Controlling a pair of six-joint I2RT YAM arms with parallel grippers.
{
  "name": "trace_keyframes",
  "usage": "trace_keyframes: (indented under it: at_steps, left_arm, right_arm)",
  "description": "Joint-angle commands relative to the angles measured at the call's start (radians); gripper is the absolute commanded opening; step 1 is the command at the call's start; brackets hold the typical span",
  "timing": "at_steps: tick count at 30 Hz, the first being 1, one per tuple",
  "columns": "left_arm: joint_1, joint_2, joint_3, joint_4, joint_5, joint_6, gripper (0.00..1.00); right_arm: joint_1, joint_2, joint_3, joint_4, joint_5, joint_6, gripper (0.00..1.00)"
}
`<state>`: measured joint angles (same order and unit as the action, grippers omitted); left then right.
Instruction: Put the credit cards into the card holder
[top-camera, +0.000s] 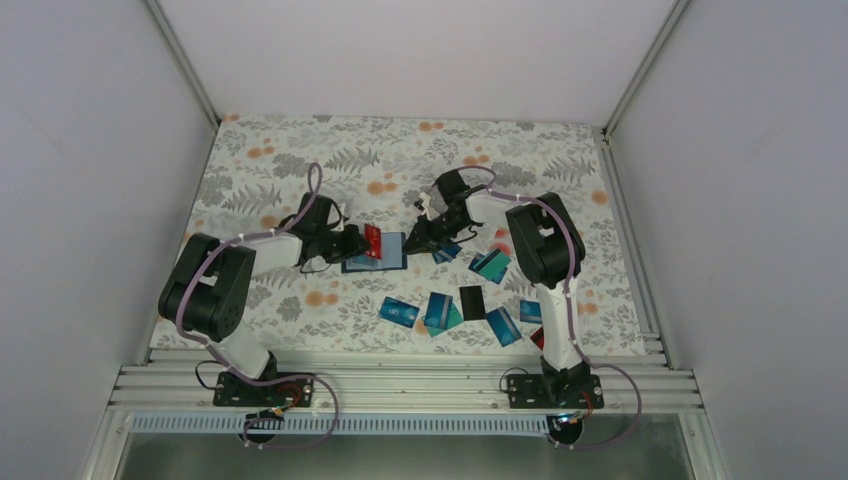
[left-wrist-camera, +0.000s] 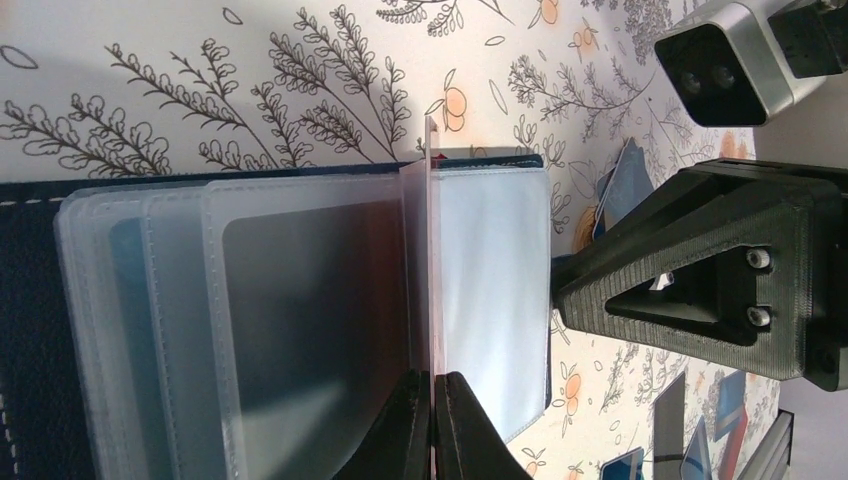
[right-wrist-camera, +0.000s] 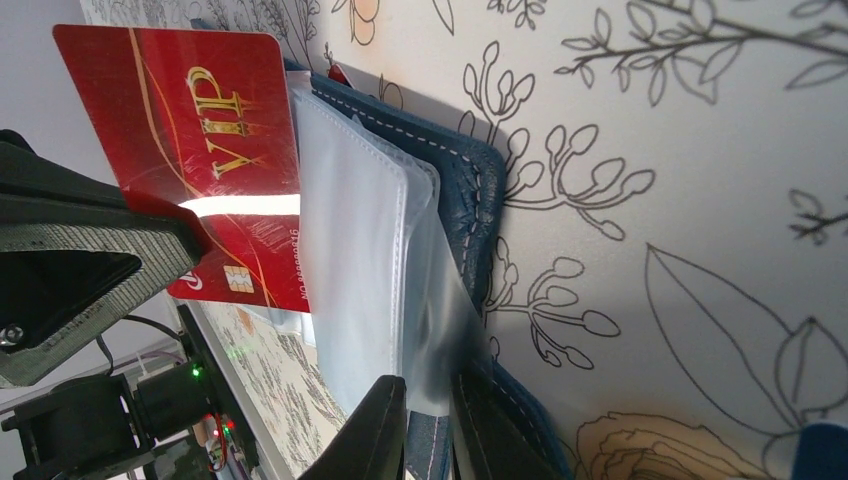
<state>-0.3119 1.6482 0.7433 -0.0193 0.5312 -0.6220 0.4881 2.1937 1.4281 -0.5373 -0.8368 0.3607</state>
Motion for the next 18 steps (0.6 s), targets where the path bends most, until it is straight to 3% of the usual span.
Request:
trace_keyframes:
  at_steps: [1, 18]
  left_arm:
    - [0.000, 0.015, -0.017, 0.012, -0.011, -0.004, 0.02]
    - [0.004, 0.069, 0.007, -0.111, 0.067, -0.121, 0.02]
  right_arm:
    - [0.012, 0.071, -0.030, -0.061, 0.081, -0.018, 0.12]
    - [0.012, 0.071, -0.048, -0.046, 0.073, -0.014, 0.12]
